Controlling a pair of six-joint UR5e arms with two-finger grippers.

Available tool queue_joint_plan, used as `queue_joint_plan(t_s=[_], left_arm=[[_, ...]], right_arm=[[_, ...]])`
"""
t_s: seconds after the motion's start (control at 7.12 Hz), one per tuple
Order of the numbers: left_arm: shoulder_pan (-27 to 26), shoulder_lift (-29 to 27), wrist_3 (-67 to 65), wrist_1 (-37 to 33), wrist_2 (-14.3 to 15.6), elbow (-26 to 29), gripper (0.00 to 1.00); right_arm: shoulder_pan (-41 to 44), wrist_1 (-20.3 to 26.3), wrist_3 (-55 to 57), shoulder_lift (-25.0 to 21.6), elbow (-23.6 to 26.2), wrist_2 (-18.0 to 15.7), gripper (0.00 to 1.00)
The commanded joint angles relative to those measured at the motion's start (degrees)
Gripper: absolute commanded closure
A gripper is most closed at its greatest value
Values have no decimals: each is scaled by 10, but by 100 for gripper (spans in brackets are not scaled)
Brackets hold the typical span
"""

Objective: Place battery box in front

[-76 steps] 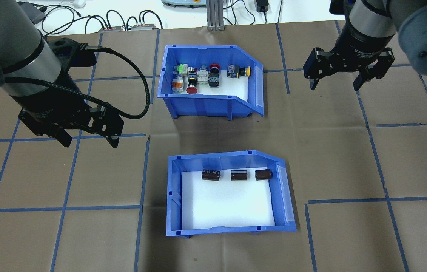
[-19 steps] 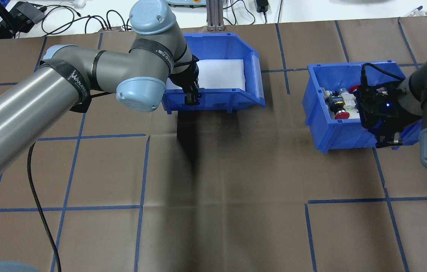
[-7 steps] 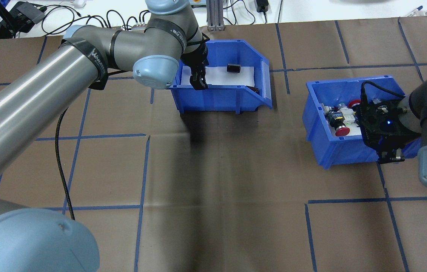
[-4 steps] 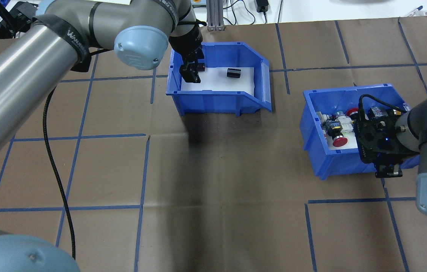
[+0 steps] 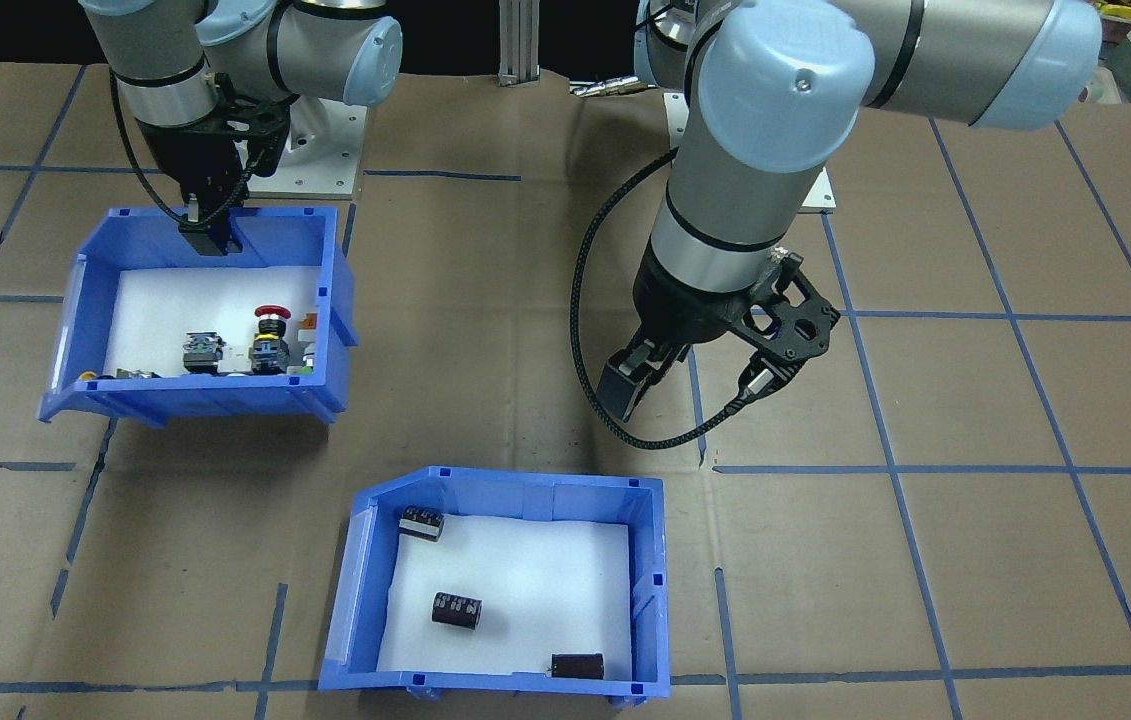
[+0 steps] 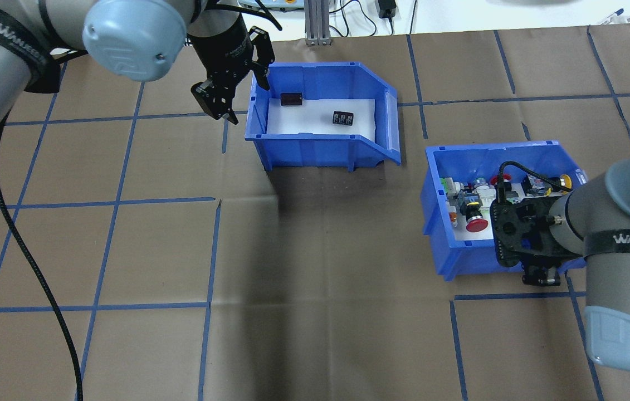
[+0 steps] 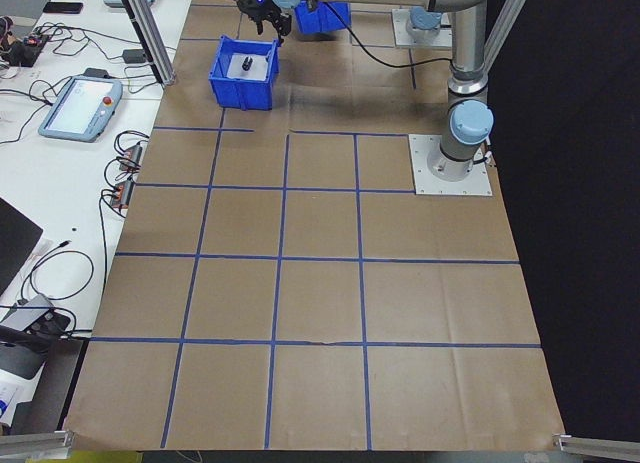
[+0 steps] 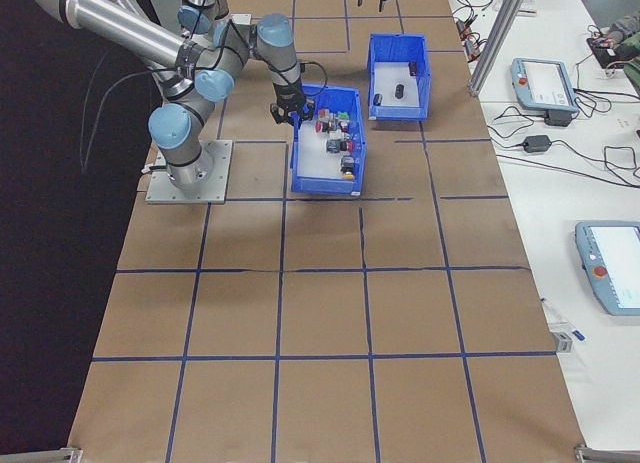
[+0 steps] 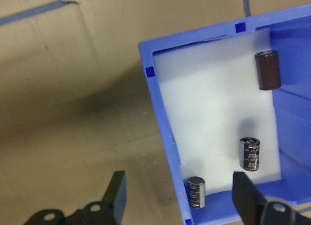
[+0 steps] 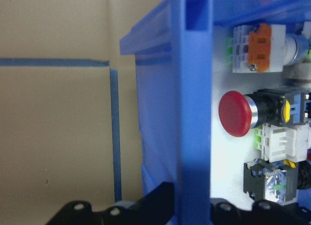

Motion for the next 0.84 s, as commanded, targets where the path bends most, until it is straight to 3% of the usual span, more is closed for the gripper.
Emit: queue_joint_plan(t_s=[0.0,0.42,0.7], left_arm=[[7,52,240,-23,69,-25,1],[20,152,482,-46,58,-116,1],[21,190,525,-37,26,-158,1]], right_arm=[[84,0,99,1,0,-1,94],[168,-20,195,20,-1,-6,94],[229,-56,253,49,-5,-17,94]])
